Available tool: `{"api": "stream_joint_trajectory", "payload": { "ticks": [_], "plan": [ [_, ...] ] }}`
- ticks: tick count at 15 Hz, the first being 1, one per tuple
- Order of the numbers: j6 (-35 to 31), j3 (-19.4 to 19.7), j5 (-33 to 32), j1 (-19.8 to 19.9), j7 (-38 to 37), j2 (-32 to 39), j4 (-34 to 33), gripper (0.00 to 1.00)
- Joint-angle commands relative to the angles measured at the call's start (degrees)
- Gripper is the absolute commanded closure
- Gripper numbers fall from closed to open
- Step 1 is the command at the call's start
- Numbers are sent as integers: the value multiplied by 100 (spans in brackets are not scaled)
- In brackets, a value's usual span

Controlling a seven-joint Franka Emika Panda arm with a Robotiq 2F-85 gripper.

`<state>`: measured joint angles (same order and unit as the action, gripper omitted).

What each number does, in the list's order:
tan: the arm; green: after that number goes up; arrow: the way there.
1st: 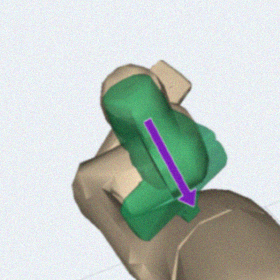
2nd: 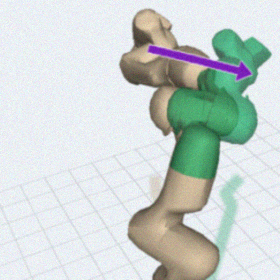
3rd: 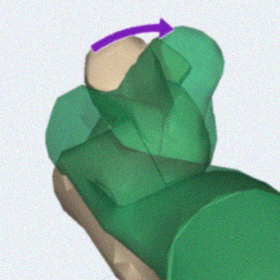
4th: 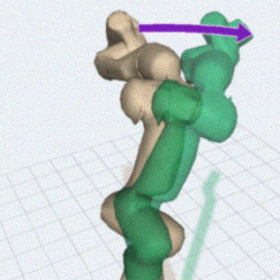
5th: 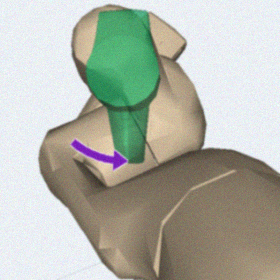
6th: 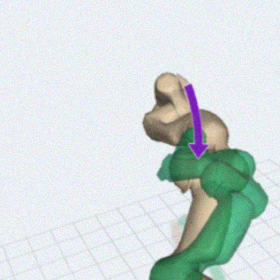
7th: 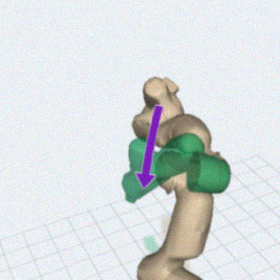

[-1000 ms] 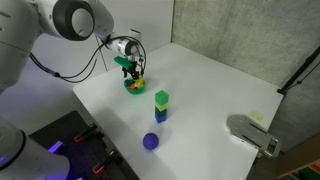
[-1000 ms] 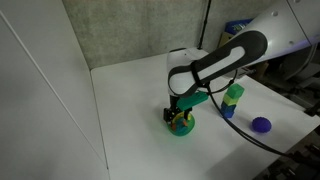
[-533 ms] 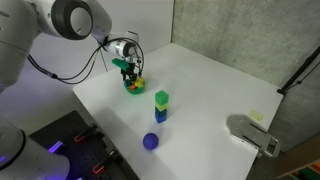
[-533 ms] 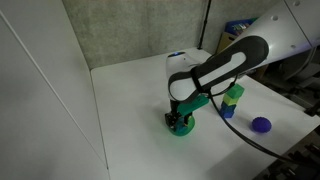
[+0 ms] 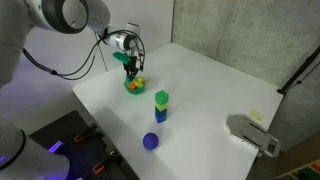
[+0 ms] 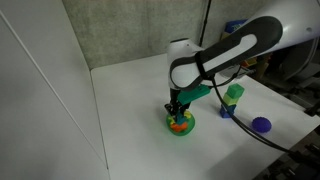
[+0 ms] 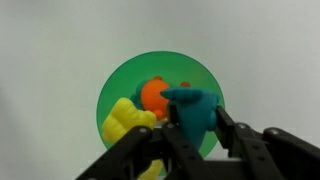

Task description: Remove the green toy from the green bowl and put it on the table

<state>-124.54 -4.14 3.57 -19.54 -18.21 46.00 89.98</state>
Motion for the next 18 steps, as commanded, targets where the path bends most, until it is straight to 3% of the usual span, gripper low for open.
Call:
{"api": "stream_joint_trajectory", "payload": {
  "ticks": [1,8,18],
  "plan": [
    [11,-35,72,195,-65,-491,205,86],
    [13,305,-14,678,-156,-648,67,91],
    [-262,771,-159,1033,-208,205,-200,84]
  ]
}}
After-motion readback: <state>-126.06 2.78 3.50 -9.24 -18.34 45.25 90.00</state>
